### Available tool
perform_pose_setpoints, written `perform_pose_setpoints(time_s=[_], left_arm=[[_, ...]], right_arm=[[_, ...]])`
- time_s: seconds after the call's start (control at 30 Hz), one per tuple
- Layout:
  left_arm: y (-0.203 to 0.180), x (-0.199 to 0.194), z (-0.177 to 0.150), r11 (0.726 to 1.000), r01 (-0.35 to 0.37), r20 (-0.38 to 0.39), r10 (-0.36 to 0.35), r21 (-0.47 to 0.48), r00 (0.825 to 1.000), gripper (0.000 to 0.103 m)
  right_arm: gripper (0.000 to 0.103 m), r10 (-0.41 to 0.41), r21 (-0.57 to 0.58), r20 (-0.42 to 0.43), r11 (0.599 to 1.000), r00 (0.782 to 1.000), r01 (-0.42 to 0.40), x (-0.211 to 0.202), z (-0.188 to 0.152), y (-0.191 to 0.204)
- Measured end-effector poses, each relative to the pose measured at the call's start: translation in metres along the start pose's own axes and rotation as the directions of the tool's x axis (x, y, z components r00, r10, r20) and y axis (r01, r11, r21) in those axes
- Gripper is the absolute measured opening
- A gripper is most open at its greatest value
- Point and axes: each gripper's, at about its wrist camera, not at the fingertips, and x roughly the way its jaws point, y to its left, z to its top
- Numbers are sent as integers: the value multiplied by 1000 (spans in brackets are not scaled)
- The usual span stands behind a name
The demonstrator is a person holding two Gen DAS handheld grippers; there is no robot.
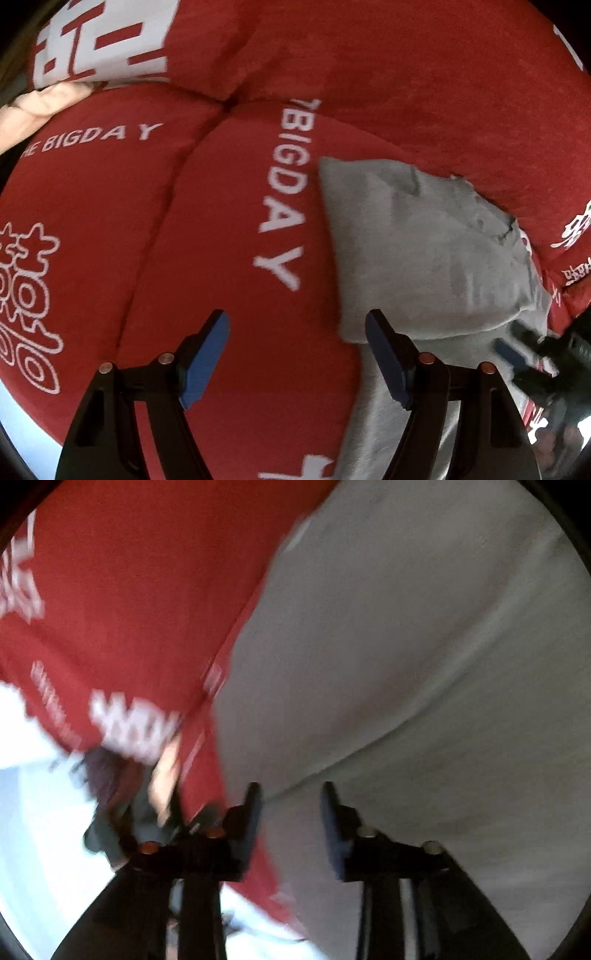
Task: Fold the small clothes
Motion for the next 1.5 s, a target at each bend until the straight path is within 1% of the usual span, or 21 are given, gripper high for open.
perform_pose_setpoints(time_s=[0.03, 0.13, 0.23, 0.27, 0.33, 0.37, 0.43, 0.53, 0.63, 0.67, 0.7, 0.8, 0.9, 1.0, 1.07, 1.17, 1.2, 1.3, 1.37, 1.43, 1.5], left_arm=[[-2, 0, 1, 1000, 1, 5, -1, -3, 1000, 76], [-10, 5, 2, 1000, 2, 1, -2, -10, 1000, 76], [-18, 6, 1, 999, -36, 2, 36, 2, 999, 76], [-20, 3, -1, 999, -44, 11, 44, 5, 999, 76], [-24, -9, -8, 998, -55, 41, 54, 35, 998, 76], [-27, -14, -13, 996, -68, 52, 64, 65, 997, 76], [-33, -21, -28, 986, -87, 45, 81, 143, 996, 76], [-40, -13, -42, 976, -106, 13, 105, 190, 994, 76], [-45, 3, -39, 983, -112, 19, 111, 144, 994, 76], [-46, 6, -37, 985, -114, 29, 111, 128, 993, 76], [-48, 10, -33, 986, -127, 47, 122, 108, 991, 76], [-47, 15, -25, 977, -200, 96, 192, 79, 977, 76], [-38, 12, -22, 963, -262, 126, 253, 63, 959, 76], [-20, 12, -21, 955, -295, 109, 291, 19, 950, 76], [-11, 13, -23, 957, -289, 87, 287, 6, 954, 76], [-2, 11, -29, 962, -273, 64, 273, -16, 960, 76], [-1, 7, -30, 967, -254, 64, 255, -27, 965, 76], [-5, -2, -27, 984, -172, 73, 174, -39, 982, 76], [-15, -5, -23, 991, -130, 71, 131, -19, 989, 76], [-28, -3, -18, 993, -116, 75, 114, 21, 991, 76], [-40, 2, -13, 993, -113, 67, 110, 40, 992, 76]], right_arm=[[45, -33, 39, 63, 999, 997, 31, -22, 8, -14], [45, -85, 153, 189, 987, 978, 56, -66, 32, -52], [45, -73, 254, 241, 967, 968, 10, -77, 55, -78], [45, -64, 272, 248, 962, 967, -6, -77, 61, -83], [34, -26, 278, 241, 960, 970, -44, -72, 77, -88], [30, -26, 268, 233, 963, 972, -38, -70, 81, -87], [30, -25, 245, 207, 969, 978, -27, -64, 89, -83], [30, -18, 254, 174, 967, 985, -27, -50, 91, -73], [27, 21, 269, 186, 960, 982, -72, -43, 91, -71], [12, 25, 268, 185, 961, 982, -75, -42, 91, -68], [9, 31, 254, 188, 964, 982, -79, -43, 92, -64], [8, 47, 182, 216, 979, 975, -88, -56, 91, -46], [8, 26, 130, 261, 990, 965, -61, -70, 90, -33], [8, -11, 141, 265, 990, 964, -28, -71, 91, -43], [8, -58, 166, 237, 986, 970, 19, -60, 91, -58], [8, -58, 189, 186, 982, 981, 23, -49, 86, -78], [9, -47, 187, 189, 982, 981, 11, -53, 84, -83], [13, -87, 155, 174, 986, 981, 60, -58, 81, -76], [15, -75, 119, 158, 991, 985, 57, -64, 78, -71], [15, -64, 81, 139, 995, 988, 53, -66, 75, -63], [15, -80, 69, 132, 995, 988, 71, -65, 74, -59]])
